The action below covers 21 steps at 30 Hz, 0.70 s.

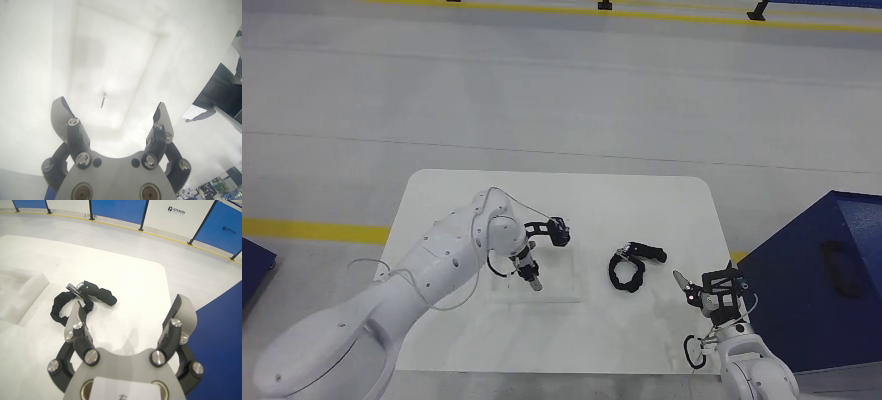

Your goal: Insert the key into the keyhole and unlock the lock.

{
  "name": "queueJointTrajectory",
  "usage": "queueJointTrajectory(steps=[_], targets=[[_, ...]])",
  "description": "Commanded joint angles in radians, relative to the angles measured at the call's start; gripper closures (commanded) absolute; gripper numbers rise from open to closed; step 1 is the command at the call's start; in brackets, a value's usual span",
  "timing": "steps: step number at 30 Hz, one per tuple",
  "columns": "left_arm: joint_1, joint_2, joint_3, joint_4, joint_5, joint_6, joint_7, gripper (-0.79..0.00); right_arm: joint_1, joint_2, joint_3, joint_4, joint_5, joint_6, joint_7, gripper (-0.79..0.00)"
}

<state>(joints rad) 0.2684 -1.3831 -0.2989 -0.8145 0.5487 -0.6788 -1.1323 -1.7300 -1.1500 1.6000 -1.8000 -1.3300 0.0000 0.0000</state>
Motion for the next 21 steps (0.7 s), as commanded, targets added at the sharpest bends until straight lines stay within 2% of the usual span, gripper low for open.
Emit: queueJointTrajectory(steps=[1, 3, 10, 11, 18, 19, 21], targets=[[-0.005, -0.014, 0.009, 0.021, 0.021, 0.013, 0.007, -0.511, 0.0, 0.0, 0.0, 0.0, 0.0, 0.0, 0.0, -0.785], [-0.007, -0.029, 0.021, 0.039, 0.045, 0.028, 0.009, -0.406, 0.0, 0.0, 0.0, 0.0, 0.0, 0.0, 0.0, -0.785], [-0.007, -0.075, 0.044, 0.095, 0.075, 0.03, 0.018, -0.372, 0.0, 0.0, 0.0, 0.0, 0.0, 0.0, 0.0, -0.785], [-0.008, -0.081, 0.045, 0.103, 0.075, 0.028, 0.02, -0.339, 0.0, 0.0, 0.0, 0.0, 0.0, 0.0, 0.0, -0.785], [-0.015, -0.112, 0.05, 0.156, 0.088, 0.018, 0.023, -0.234, 0.0, 0.0, 0.0, 0.0, 0.0, 0.0, 0.0, -0.785], [-0.015, -0.116, 0.049, 0.162, 0.085, 0.013, 0.025, -0.188, 0.0, 0.0, 0.0, 0.0, 0.0, 0.0, 0.0, -0.785], [-0.018, -0.122, 0.048, 0.174, 0.088, 0.006, 0.024, -0.009, 0.0, 0.0, 0.0, 0.0, 0.0, 0.0, 0.0, -0.785]])
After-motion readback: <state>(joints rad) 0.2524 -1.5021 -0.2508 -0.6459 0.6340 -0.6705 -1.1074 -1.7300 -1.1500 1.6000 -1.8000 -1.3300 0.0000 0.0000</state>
